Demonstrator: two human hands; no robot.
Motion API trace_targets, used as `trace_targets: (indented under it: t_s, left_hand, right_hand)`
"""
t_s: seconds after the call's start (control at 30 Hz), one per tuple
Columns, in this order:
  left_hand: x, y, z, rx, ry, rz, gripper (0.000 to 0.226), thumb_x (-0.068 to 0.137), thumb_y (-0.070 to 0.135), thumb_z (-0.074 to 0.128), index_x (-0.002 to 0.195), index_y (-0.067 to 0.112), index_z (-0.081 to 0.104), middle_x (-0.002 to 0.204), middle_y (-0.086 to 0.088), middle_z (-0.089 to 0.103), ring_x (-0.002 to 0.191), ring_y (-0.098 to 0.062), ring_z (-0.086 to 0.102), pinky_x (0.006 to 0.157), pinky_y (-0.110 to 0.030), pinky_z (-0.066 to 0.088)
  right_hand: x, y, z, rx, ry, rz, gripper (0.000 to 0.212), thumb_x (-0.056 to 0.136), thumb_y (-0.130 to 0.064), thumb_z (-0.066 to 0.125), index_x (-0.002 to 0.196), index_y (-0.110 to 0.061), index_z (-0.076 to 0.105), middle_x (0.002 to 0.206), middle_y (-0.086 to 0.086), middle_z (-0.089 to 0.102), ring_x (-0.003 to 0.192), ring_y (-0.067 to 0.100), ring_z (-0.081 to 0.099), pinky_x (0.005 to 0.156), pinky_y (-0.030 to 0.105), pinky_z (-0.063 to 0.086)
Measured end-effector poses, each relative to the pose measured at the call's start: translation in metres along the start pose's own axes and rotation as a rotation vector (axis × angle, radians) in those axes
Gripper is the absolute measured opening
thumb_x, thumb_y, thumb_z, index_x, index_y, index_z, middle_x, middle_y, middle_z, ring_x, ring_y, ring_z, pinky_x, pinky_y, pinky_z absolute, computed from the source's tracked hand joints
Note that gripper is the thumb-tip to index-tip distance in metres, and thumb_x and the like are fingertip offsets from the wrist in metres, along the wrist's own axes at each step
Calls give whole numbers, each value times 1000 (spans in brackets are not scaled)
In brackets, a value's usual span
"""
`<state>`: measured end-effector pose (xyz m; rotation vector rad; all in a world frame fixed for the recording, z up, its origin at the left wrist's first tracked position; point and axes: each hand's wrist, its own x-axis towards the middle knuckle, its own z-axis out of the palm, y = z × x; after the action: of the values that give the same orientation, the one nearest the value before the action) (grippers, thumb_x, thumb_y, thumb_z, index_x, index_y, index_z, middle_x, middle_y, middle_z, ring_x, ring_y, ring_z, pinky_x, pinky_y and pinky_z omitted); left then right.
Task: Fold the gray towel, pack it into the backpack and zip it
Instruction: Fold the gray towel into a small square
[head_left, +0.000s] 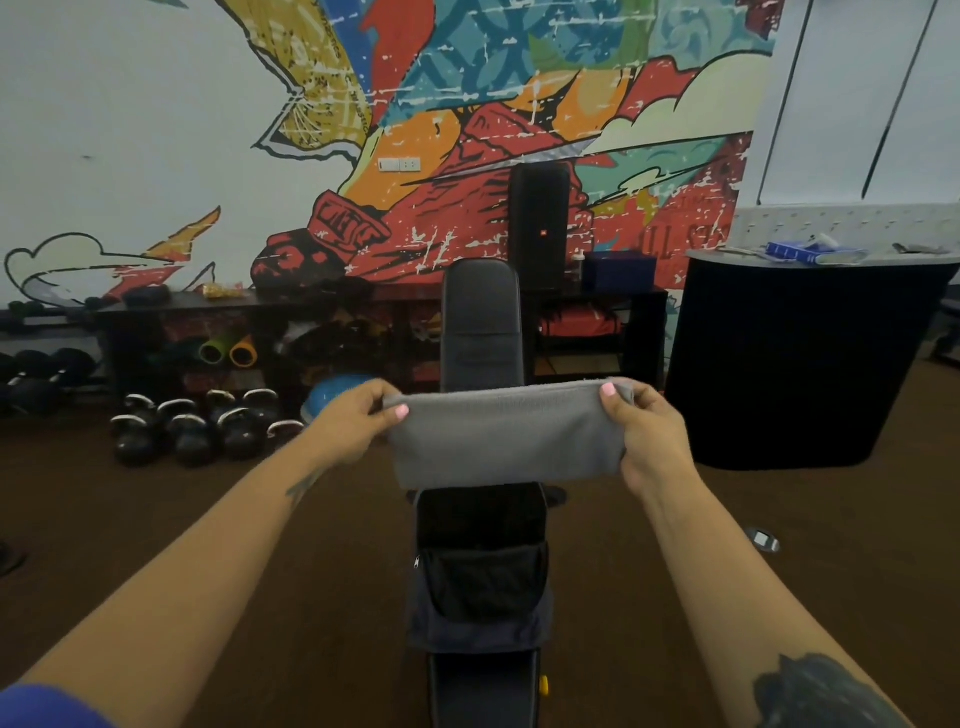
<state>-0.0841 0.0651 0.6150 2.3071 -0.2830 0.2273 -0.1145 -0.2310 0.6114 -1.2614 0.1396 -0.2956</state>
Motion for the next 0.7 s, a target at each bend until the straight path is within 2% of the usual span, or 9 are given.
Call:
trace_targets:
  t_s: [0.1, 0.13, 0.2, 0.27, 0.33, 0.4, 0.5, 0.6, 0.7]
  left_hand:
    - [-17, -13, 18, -183, -110, -70, 10, 90, 10, 57, 83, 16, 52, 76, -2, 55, 70, -14, 51, 62, -16, 43]
    - [-22, -17, 23, -229, -182, -107, 6, 90, 10, 58, 90, 15, 54, 82, -3, 59, 74, -15, 54, 66, -18, 45]
    - [-30, -22, 30, -189, -332, -178, 17, 89, 16, 60, 106, 16, 58, 99, -1, 65, 89, -16, 61, 75, -25, 46]
    - [-35, -23, 34, -93, -488, -239, 21, 86, 22, 64, 106, 24, 60, 109, 3, 66, 100, -16, 61, 82, -28, 45]
    - [-39, -15, 39, -83, -655, -264, 32, 78, 25, 69, 109, 27, 60, 116, 4, 62, 107, -14, 57, 92, -32, 44]
    - [-41, -1, 45, -158, -759, -256, 56, 73, 24, 72, 125, 26, 50, 127, 7, 54, 117, -11, 51, 101, -31, 42]
    - [-41, 32, 54, -329, -704, -162, 62, 69, 29, 75, 122, 35, 44, 128, 13, 51, 118, -5, 49, 98, -24, 42]
    - [-36, 55, 63, -378, -520, -100, 51, 66, 50, 76, 110, 38, 54, 121, 9, 61, 115, -12, 57, 103, -38, 45]
    - [-33, 64, 66, -385, -418, -86, 40, 70, 56, 67, 102, 32, 61, 110, 6, 67, 105, -14, 64, 99, -42, 49]
  right_hand:
    - [4, -17, 9, -281, 7, -225, 6, 91, -17, 60, 94, -21, 62, 89, -13, 60, 85, 1, 53, 73, 20, 45]
    - [4, -23, 13, -367, -24, -296, 8, 91, -17, 60, 96, -22, 61, 90, -17, 57, 85, -2, 51, 70, 15, 41]
    - [4, -35, 23, -522, -118, -401, 10, 90, -16, 60, 98, -23, 60, 89, -21, 55, 83, -8, 49, 64, 6, 36]
    - [2, -46, 33, -649, -210, -481, 11, 89, -15, 62, 97, -22, 59, 88, -22, 55, 83, -11, 49, 62, 0, 36]
    - [-1, -54, 43, -728, -294, -534, 13, 88, -14, 64, 98, -21, 60, 90, -19, 56, 84, -11, 49, 64, 1, 35]
    - [-4, -60, 52, -777, -376, -557, 15, 86, -14, 66, 97, -22, 59, 90, -17, 57, 84, -8, 51, 66, 4, 35]
    - [-10, -67, 63, -844, -462, -576, 19, 85, -14, 67, 98, -24, 58, 89, -15, 59, 85, -1, 55, 71, 9, 38]
    - [-13, -68, 69, -921, -471, -598, 20, 84, -16, 68, 100, -25, 58, 92, -12, 59, 90, 5, 56, 77, 18, 41]
    - [-12, -68, 70, -955, -456, -592, 21, 85, -16, 68, 101, -25, 57, 93, -10, 59, 91, 8, 56, 77, 20, 42]
